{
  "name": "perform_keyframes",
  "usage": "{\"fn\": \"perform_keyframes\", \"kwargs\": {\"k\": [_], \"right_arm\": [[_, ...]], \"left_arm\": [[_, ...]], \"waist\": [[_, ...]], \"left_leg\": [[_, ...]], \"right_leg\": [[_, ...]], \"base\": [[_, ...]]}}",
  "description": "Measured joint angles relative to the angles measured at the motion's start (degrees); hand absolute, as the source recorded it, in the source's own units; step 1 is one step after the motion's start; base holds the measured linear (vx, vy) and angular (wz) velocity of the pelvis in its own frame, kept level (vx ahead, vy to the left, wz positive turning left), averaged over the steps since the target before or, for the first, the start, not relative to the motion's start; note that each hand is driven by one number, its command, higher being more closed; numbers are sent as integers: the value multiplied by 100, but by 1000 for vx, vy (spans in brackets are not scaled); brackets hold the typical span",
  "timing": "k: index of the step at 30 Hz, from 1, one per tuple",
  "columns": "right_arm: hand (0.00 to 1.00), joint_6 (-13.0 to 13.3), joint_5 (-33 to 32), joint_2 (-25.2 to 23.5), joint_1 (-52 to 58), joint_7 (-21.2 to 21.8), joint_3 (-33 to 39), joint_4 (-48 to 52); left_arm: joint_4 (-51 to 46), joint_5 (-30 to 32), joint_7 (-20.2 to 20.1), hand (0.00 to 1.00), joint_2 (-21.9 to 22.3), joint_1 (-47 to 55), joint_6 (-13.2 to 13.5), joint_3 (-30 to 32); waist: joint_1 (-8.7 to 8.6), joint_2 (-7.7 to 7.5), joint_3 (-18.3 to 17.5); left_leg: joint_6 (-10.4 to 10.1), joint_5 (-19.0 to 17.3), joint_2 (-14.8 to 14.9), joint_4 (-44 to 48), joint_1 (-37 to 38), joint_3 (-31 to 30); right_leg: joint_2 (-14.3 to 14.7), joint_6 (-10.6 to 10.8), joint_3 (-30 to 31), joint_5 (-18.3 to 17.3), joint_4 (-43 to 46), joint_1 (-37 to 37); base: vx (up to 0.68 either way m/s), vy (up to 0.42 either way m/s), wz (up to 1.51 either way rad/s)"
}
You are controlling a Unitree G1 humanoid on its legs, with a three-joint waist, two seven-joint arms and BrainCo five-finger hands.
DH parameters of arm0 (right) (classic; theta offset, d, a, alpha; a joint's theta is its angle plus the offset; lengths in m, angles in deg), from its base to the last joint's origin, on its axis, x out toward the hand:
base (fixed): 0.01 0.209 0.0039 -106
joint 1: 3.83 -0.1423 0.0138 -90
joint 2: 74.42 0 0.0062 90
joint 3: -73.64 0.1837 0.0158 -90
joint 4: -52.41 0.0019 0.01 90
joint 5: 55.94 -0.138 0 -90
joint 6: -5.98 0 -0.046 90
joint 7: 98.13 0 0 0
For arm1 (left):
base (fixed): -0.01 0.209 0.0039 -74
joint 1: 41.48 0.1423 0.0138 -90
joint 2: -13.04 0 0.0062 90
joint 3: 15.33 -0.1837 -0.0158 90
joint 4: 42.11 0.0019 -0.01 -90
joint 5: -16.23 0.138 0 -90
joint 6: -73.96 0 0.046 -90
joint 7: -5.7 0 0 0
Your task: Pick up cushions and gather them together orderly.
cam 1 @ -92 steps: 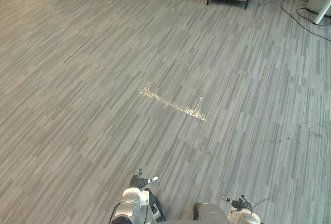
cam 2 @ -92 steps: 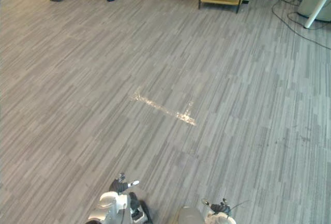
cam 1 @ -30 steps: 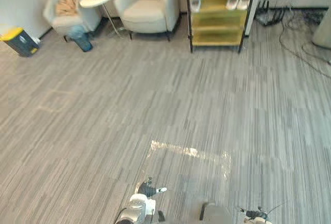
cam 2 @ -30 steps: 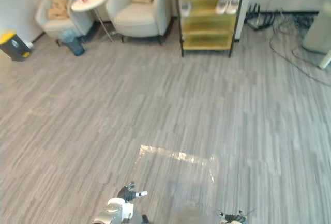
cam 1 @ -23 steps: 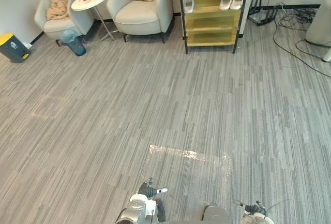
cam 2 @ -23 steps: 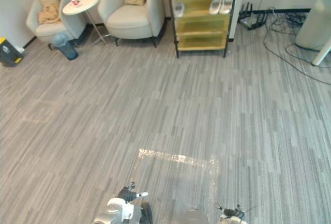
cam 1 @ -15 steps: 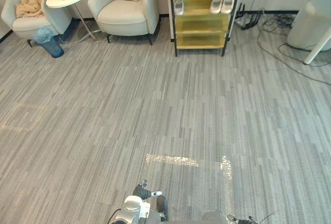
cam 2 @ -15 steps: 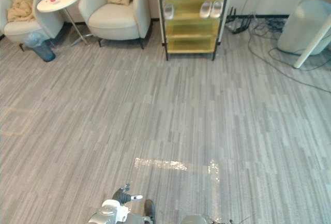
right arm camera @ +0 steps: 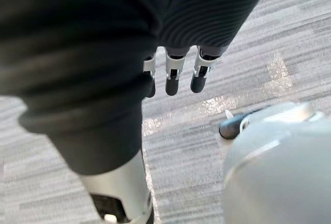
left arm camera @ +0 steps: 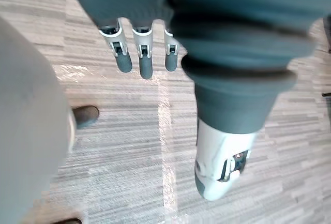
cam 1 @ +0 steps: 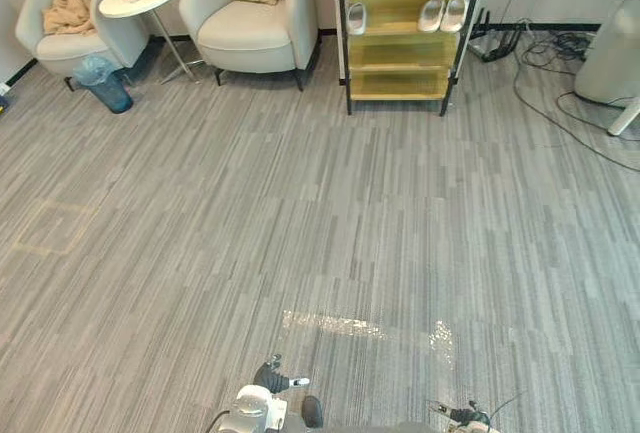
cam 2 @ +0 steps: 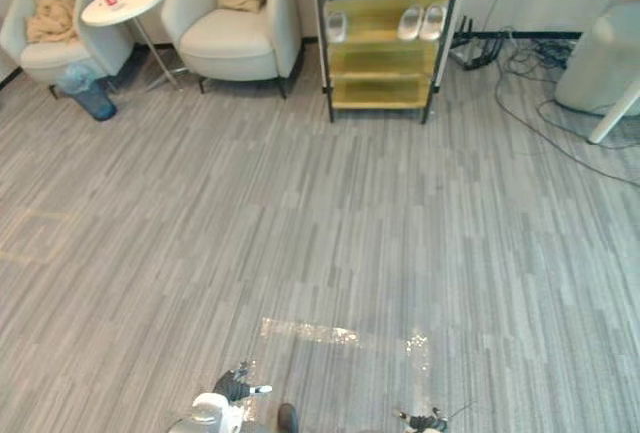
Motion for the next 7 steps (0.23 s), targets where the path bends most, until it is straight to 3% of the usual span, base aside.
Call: {"fn": "perform_keyframes", "kwargs": {"k": [5, 7], "right_arm": [[0, -2, 2, -45, 44, 1, -6, -5], [0, 3, -2, -13, 59, 9, 26, 11]], "left_arm": [[-9, -3, -3, 0, 4, 43, 4, -3], [-22, -3, -1, 0, 84, -13, 1, 4]], "waist": [[7, -25, -94], [-9, 108, -59]], "left_leg": [[-186, 128, 165, 49, 41, -8], [-191, 142, 425, 221, 52, -15]], "right_leg": [[160, -107, 2, 69, 328, -27], [296, -139, 158, -54, 1314, -538]], "base": [[53, -90, 9], [25, -91, 6]]}}
